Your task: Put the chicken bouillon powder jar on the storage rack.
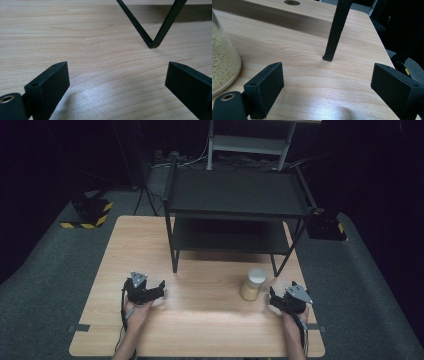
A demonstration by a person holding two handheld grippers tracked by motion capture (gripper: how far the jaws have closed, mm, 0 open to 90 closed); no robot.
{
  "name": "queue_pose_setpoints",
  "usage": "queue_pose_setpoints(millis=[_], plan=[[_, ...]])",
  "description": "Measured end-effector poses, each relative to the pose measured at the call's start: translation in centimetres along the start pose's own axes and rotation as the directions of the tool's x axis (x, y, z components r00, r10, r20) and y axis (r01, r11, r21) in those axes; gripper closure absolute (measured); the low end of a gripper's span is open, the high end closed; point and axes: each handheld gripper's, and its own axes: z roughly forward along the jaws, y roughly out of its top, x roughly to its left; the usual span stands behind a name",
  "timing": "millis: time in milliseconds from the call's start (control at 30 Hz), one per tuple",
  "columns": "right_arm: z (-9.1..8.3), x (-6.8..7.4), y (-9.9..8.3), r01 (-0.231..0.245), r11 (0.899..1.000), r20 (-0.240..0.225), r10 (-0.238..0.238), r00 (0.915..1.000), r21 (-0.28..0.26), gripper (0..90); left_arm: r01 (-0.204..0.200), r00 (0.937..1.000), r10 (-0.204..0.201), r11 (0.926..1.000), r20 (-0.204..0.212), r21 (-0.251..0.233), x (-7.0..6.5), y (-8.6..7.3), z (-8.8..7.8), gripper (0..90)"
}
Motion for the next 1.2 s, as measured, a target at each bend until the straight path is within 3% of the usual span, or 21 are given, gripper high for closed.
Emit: queue_pose_setpoints(millis=[433, 600, 833, 1000, 1033, 1100, 1167, 1200], plan=[[-0.2, -0.1, -0.2, -0.012, 1.0, -0.004, 0.012, 0.9999, -0.01, 9.8, 0.002, 1.0, -0.002, 1.0, -0.007, -0.001, -0.1, 0.0, 0.0, 5.0], [-0.9, -0.3, -0.5, 0.006, 1.0, -0.041, -0.006, 0.9991, -0.014, 9.1, 0.004, 1.0, -0.004, 1.0, -0.007, -0.003, -0.1, -0.1, 0.0, 4.8], [-3.3, -0.5, -1.8, -0.004, 0.999, -0.108, -0.001, 0.9942, -0.047, 9.1, 0.005, 1.0, -0.005, 1.0, -0.008, -0.004, -0.1, -0.1, 0.0, 4.5], [-5.1, -0.6, -2.6, -0.064, 0.995, -0.244, 0.043, 0.9689, -0.081, 8.7, 0.007, 0.9999, -0.007, 1.0, -0.007, -0.003, -0.1, 0.0, 0.0, 4.6], [-5.1, -0.6, -2.6, -0.064, 0.995, -0.244, 0.043, 0.9689, -0.081, 8.7, 0.007, 0.9999, -0.007, 1.0, -0.007, -0.003, -0.1, 0.0, 0.0, 4.6], [-5.3, -0.2, -2.4, -0.069, 0.993, -0.289, 0.039, 0.9565, -0.097, 8.3, 0.007, 1.0, -0.007, 1.0, -0.007, -0.002, 0.0, 0.0, 0.0, 4.6], [-4.6, 0.1, -1.7, -0.074, 0.99, -0.354, 0.028, 0.9348, -0.117, 4.4, 0.008, 0.9999, -0.008, 1.0, -0.006, -0.003, -0.1, 0.0, 0.0, 4.6], [-4.3, 0.2, -1.4, -0.072, 0.989, -0.366, 0.021, 0.9306, -0.126, 3.3, 0.009, 0.9999, -0.009, 0.9999, -0.009, -0.005, -0.1, -0.1, 0.0, 4.6]])
